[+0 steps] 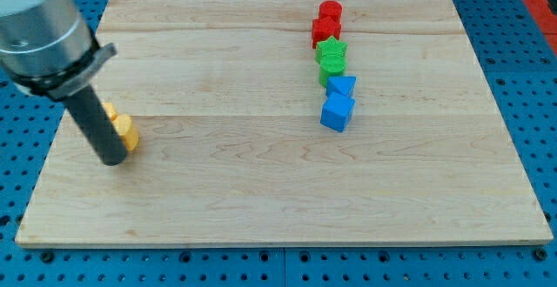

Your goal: Move the blue triangle into blue cube

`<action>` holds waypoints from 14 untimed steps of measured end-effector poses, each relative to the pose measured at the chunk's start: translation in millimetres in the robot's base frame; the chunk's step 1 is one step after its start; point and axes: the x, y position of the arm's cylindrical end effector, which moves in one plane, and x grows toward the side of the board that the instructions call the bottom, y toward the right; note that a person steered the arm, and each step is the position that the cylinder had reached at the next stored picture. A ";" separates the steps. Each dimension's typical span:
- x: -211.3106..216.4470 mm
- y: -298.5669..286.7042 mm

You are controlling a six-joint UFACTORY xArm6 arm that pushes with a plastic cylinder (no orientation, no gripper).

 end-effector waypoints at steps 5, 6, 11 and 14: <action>-121.3 214.3; -115.3 276.9; -92.4 398.5; -113.2 292.8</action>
